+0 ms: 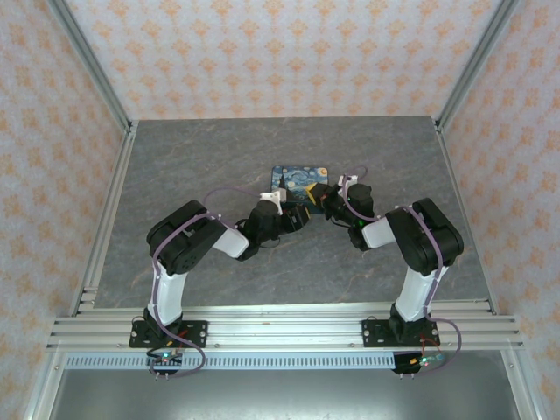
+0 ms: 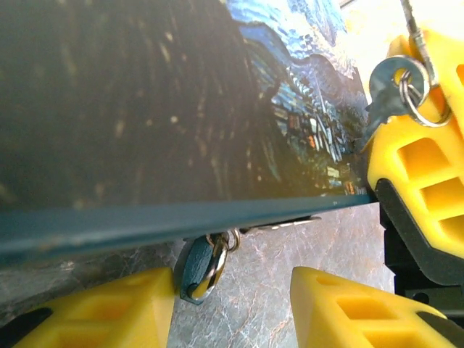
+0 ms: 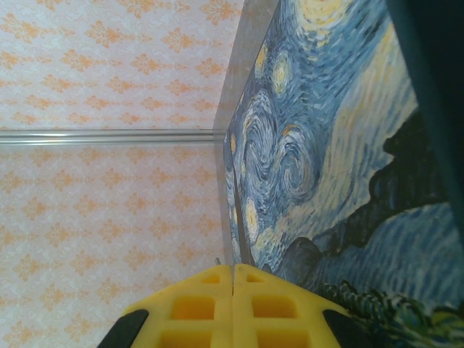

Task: Unlock a padlock with a key

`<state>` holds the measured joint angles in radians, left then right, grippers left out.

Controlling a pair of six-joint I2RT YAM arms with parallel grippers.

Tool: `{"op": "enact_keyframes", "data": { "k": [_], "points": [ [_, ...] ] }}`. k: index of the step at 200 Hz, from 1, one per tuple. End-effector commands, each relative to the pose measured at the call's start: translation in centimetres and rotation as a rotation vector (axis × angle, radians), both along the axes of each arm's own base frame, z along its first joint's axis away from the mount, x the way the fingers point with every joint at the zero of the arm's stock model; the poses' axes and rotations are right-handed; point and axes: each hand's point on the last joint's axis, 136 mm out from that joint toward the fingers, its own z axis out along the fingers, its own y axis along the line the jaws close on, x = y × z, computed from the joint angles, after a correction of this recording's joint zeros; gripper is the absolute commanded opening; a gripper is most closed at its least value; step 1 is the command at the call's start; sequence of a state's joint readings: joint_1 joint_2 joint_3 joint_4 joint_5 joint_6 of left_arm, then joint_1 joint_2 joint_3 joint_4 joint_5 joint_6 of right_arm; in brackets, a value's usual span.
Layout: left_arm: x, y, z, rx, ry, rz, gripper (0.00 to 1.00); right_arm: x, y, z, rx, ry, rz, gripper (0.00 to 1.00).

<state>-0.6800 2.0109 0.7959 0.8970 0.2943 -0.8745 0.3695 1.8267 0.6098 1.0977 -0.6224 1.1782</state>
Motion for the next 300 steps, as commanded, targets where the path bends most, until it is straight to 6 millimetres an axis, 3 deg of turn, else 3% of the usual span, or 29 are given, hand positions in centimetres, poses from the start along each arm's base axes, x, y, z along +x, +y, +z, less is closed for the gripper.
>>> {"op": "enact_keyframes", "data": {
  "k": [1,63,105,155,271,300],
  "points": [
    [0.6,0.6,-1.3,0.052,0.022,0.046,0.46,0.6,0.3,1.1,0.016,-0.043,0.010,0.00],
    [0.8,0.6,-2.6,0.130,0.051,0.091,0.46,0.7,0.2,1.0,0.021,-0.040,0.003,0.00],
    [0.6,2.0,-3.8,0.227,0.087,0.140,0.39,0.6,0.1,0.5,0.021,-0.027,-0.008,0.00],
    [0.9,1.5,-4.5,0.226,0.094,0.138,0.34,0.4,-0.3,0.5,0.026,-0.026,-0.026,0.00],
    [1.3,0.7,-5.3,0.223,0.116,0.123,0.14,-0.4,-0.8,1.4,0.013,-0.034,-0.035,0.00],
    [1.2,1.0,-5.1,0.233,0.114,0.125,0.03,-0.2,-0.9,2.2,0.009,-0.051,-0.038,0.00]
  ]
}}
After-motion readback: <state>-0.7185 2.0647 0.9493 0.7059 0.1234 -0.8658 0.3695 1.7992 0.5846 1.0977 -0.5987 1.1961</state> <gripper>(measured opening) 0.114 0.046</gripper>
